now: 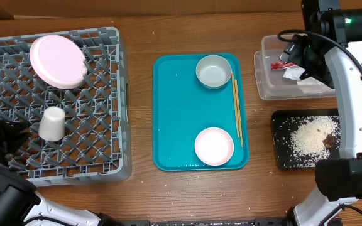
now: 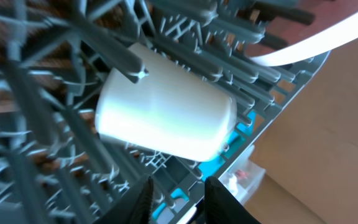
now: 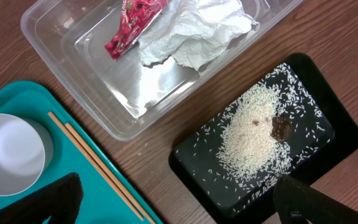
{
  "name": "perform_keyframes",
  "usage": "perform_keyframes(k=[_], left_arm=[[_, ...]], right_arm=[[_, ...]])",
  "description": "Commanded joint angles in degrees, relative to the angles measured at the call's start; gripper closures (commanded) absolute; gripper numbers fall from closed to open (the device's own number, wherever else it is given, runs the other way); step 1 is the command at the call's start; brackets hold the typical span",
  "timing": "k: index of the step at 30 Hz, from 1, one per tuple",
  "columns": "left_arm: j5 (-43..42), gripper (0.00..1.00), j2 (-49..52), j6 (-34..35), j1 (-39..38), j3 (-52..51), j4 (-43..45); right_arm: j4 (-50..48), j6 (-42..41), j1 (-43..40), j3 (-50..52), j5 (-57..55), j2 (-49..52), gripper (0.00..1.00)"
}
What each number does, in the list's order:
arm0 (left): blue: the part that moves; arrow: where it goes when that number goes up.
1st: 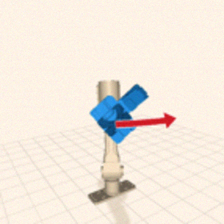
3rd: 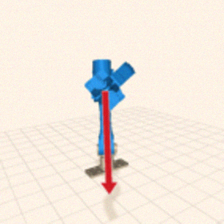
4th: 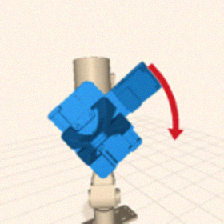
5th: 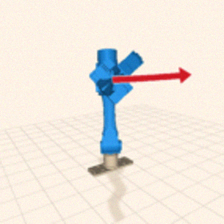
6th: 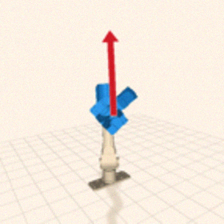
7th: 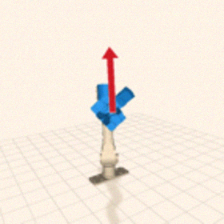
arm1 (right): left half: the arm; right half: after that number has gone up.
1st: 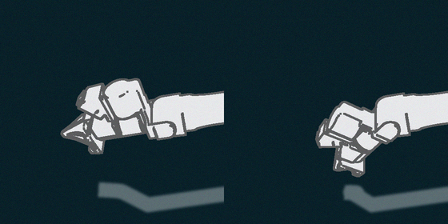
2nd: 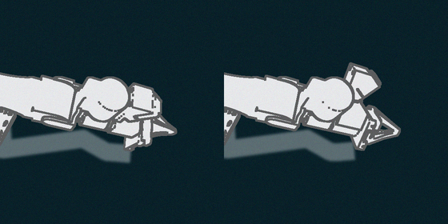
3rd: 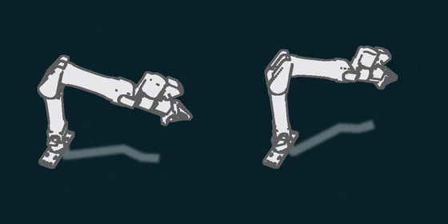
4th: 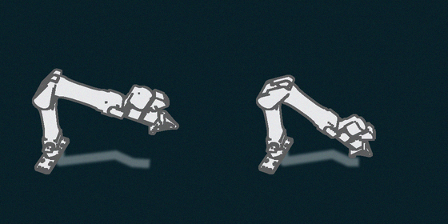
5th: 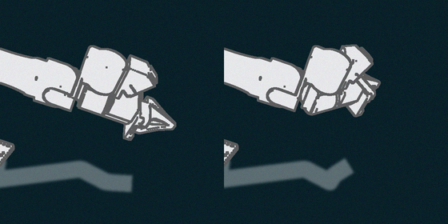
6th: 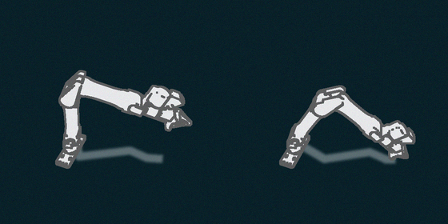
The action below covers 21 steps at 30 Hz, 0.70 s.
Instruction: Sort waste into correct bins and load items into the dishwasher
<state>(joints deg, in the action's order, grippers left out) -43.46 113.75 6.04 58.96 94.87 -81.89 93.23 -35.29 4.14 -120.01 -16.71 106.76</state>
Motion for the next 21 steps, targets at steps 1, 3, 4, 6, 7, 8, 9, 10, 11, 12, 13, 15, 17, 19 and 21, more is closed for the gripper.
perform_keyframes(k=[1, 3, 4, 6, 7, 8, 9, 10, 11, 12, 13, 15, 17, 19, 21], left_arm=[[6.5, 0.69, -1.0, 0.4, 0.3, 8.3, -3.7], [7.3, 0.68, -1.0, 0.3, 0.2, 12.9, -7.3], [7.3, 0.69, -1.0, -0.1, 0.0, 14.9, -8.9], [6.4, 0.81, -1.0, -3.1, -1.2, 19.5, -13.0], [5.9, 0.9, -1.0, -4.9, -1.9, 20.8, -14.3], [5.9, 0.96, -1.1, -6.0, -3.0, 21.7, -15.0], [6.3, 0.96, -1.3, -6.5, -4.4, 21.9, -15.0], [6.6, 0.96, -1.4, -6.8, -5.9, 21.9, -14.9], [6.8, 0.96, -1.4, -6.8, -7.6, 21.9, -14.9], [7.4, 0.96, -1.4, -7.0, -9.9, 21.7, -14.5], [8.6, 0.96, -1.3, -7.0, -12.0, 21.3, -13.8], [13.7, 0.96, -1.3, -5.4, -17.9, 20.3, -10.9], [19.6, 0.96, -1.3, -1.4, -21.9, 19.4, -9.0], [28.2, 0.96, -1.3, 4.6, -25.7, 18.5, -6.8], [35.2, 0.96, -1.3, 8.5, -28.1, 17.6, -5.1]], right_arm=[[-0.1, 0.7, 0.0, -1.1, -0.2, -1.3, 0.0], [-0.1, 0.7, 0.0, -1.1, -0.2, -1.3, 0.0], [-0.1, 0.7, 0.0, -1.1, -0.2, -1.3, 0.0], [-0.1, 0.7, 0.0, -1.1, -0.2, -1.3, 0.0], [-0.1, 0.7, 0.0, -1.1, -0.1, -1.3, 0.0], [-0.1, 0.6, 0.0, -1.1, -0.2, -1.3, 0.0], [-0.1, 0.7, 0.0, -1.1, -0.2, -1.3, 0.0], [-0.1, 0.7, 0.0, -1.1, -0.2, -1.3, 0.0], [-0.1, 0.7, 0.0, -1.1, -0.2, -1.3, 0.0], [-0.1, 0.7, 0.0, -1.1, -0.2, -1.3, 0.0], [-0.1, 0.7, 0.0, -1.1, -0.2, -1.3, 0.0], [-0.1, 0.6, 0.0, -1.1, -0.2, -1.3, 0.0], [-0.1, 0.7, 0.0, -1.1, -0.2, -1.3, 0.0], [-0.1, 0.7, 0.0, -1.1, -0.1, -1.3, 0.0], [-0.1, 0.7, 0.0, -1.1, -0.2, -1.3, 0.0]])
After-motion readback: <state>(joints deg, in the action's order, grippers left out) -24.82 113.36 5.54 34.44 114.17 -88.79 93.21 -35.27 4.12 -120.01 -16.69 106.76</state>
